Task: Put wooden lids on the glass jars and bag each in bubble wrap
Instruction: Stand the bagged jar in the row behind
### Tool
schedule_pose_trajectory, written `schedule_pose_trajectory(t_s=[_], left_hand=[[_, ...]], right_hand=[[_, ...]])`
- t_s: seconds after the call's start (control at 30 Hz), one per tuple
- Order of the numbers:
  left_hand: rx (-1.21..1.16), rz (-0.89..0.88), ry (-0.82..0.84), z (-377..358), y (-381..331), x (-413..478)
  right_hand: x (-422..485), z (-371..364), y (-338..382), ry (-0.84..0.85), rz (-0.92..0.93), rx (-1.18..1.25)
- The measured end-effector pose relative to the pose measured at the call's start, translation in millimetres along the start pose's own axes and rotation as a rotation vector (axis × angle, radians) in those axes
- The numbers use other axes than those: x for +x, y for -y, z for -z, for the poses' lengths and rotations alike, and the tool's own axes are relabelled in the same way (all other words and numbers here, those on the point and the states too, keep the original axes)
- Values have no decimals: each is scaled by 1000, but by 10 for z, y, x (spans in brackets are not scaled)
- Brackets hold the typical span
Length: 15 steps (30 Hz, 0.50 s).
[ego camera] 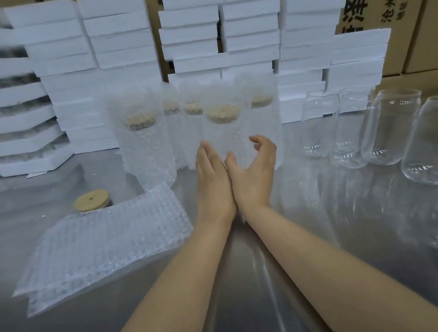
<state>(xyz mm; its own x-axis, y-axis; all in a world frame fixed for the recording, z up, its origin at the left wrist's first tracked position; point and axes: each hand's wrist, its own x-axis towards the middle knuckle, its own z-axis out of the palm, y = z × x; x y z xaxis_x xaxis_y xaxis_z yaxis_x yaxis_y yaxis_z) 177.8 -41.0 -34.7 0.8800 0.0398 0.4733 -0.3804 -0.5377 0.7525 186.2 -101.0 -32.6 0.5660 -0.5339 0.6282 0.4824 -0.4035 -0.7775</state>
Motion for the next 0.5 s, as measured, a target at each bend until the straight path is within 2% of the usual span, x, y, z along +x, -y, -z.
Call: schedule_pose_trajectory(t_s=[0.1,0.17,0.3,0.5], left_hand=[[252,-186,14,123,-49,-247],[300,-274,79,221,-81,-399],[259,-249,198,402,-130,-628],[322,-221,260,496,-93,-790]], right_hand=[[-119,191,82,79,-56,-57],[-190,304,135,150,-143,-47],[-328,550,229,201,-280,-33],[-123,1102,167,-2,-297,-82]])
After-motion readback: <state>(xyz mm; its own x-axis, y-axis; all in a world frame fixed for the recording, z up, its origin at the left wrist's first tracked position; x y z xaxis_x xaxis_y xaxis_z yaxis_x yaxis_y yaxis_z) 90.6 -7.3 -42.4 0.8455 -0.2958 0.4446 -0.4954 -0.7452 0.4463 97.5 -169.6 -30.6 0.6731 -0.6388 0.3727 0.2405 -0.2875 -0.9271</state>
